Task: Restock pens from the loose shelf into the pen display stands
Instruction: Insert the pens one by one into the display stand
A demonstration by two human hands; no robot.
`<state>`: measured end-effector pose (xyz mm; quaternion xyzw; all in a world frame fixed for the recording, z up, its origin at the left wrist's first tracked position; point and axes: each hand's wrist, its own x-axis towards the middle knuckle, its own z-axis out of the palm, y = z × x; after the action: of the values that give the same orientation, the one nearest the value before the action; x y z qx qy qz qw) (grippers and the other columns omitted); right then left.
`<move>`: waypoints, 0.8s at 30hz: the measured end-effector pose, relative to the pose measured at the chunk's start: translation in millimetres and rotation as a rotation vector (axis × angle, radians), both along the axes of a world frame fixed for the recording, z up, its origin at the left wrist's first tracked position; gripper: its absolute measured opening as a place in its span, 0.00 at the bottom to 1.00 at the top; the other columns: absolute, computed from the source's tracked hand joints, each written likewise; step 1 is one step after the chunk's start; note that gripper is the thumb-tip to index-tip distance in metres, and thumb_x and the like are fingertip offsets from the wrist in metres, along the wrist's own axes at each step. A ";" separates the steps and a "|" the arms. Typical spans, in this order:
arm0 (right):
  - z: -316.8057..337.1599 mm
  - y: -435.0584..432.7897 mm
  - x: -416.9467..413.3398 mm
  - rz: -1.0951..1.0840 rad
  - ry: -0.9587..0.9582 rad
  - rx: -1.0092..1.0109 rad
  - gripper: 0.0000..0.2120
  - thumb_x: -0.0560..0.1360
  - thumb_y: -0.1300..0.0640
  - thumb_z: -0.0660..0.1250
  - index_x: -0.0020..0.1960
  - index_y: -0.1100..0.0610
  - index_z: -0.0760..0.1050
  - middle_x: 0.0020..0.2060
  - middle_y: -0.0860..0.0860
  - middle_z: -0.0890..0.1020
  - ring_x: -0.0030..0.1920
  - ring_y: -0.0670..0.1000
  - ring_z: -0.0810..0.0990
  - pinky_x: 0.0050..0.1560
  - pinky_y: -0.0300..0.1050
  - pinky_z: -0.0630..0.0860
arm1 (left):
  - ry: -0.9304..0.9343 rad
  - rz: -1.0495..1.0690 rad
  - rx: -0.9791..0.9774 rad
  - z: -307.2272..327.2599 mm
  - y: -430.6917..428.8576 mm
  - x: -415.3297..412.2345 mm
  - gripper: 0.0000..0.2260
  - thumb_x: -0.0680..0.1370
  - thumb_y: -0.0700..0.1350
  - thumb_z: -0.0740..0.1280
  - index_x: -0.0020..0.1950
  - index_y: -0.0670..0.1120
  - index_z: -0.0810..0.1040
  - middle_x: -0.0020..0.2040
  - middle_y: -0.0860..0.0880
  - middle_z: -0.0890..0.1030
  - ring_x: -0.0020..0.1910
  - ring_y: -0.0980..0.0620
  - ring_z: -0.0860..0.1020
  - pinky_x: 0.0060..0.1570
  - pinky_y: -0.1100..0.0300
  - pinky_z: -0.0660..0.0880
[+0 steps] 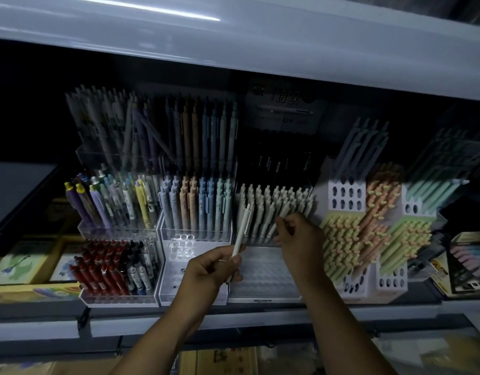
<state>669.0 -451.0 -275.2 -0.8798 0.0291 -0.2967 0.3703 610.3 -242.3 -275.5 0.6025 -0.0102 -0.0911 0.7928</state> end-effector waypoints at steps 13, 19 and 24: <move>0.5 6.5 -3.1 -0.031 0.062 -0.153 0.16 0.80 0.55 0.69 0.35 0.57 0.70 0.27 0.52 0.77 0.27 0.50 0.77 0.29 0.50 0.75 | 0.047 0.026 -0.042 2.8 1.7 -0.4 0.14 0.70 0.43 0.74 0.54 0.42 0.87 0.46 0.35 0.86 0.43 0.44 0.82 0.46 0.54 0.81; 3.1 5.4 0.0 0.014 0.116 -0.088 0.15 0.80 0.56 0.68 0.37 0.60 0.72 0.28 0.53 0.78 0.29 0.50 0.78 0.31 0.52 0.77 | 0.055 0.050 -0.031 3.9 0.1 0.4 0.09 0.75 0.35 0.72 0.54 0.40 0.86 0.47 0.34 0.85 0.43 0.45 0.83 0.45 0.57 0.83; 7.4 5.8 0.4 -0.003 0.131 -0.122 0.16 0.80 0.55 0.68 0.35 0.58 0.70 0.27 0.53 0.77 0.28 0.50 0.77 0.30 0.50 0.76 | 0.047 0.053 -0.014 6.9 -1.5 -0.7 0.08 0.76 0.34 0.71 0.53 0.42 0.86 0.42 0.39 0.86 0.38 0.50 0.82 0.39 0.62 0.80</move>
<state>669.4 -445.3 -267.8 -0.9182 0.0362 -0.2403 0.3128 609.7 -243.8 -268.6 0.5947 0.0240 -0.0841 0.7991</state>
